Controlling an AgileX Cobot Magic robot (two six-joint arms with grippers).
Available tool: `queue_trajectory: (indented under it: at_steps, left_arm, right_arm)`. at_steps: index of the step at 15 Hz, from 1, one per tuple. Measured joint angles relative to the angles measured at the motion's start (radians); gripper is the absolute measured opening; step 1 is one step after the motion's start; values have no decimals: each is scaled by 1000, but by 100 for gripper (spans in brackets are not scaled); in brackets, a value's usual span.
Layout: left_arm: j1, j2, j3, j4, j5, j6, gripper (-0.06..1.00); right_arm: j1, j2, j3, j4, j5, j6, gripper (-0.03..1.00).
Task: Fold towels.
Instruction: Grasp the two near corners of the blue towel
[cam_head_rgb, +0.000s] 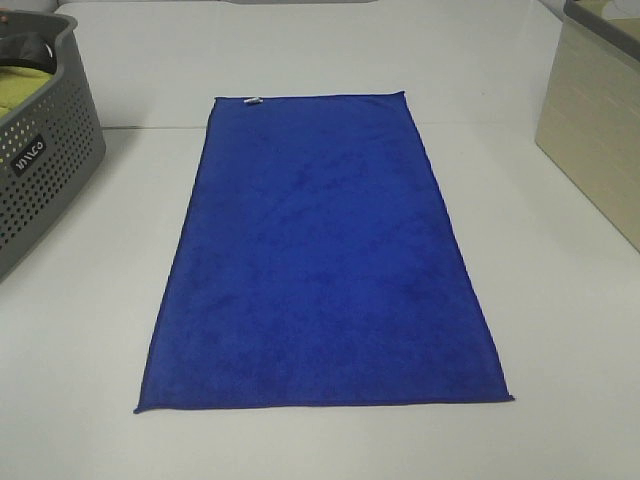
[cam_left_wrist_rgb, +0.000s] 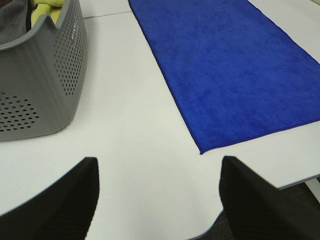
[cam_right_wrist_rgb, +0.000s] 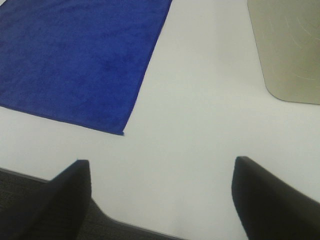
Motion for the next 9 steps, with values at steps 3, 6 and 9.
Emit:
queue_trajectory:
  at_steps: [3,6,9]
  left_arm:
    - [0,0,0,0,0,0,66]
    - [0,0,0,0,0,0,66]
    - [0,0,0,0,0,0,66]
  right_arm:
    - [0,0,0,0,0,0,76]
    - [0,0,0,0,0,0,76]
    - [0,0,0,0,0,0,76]
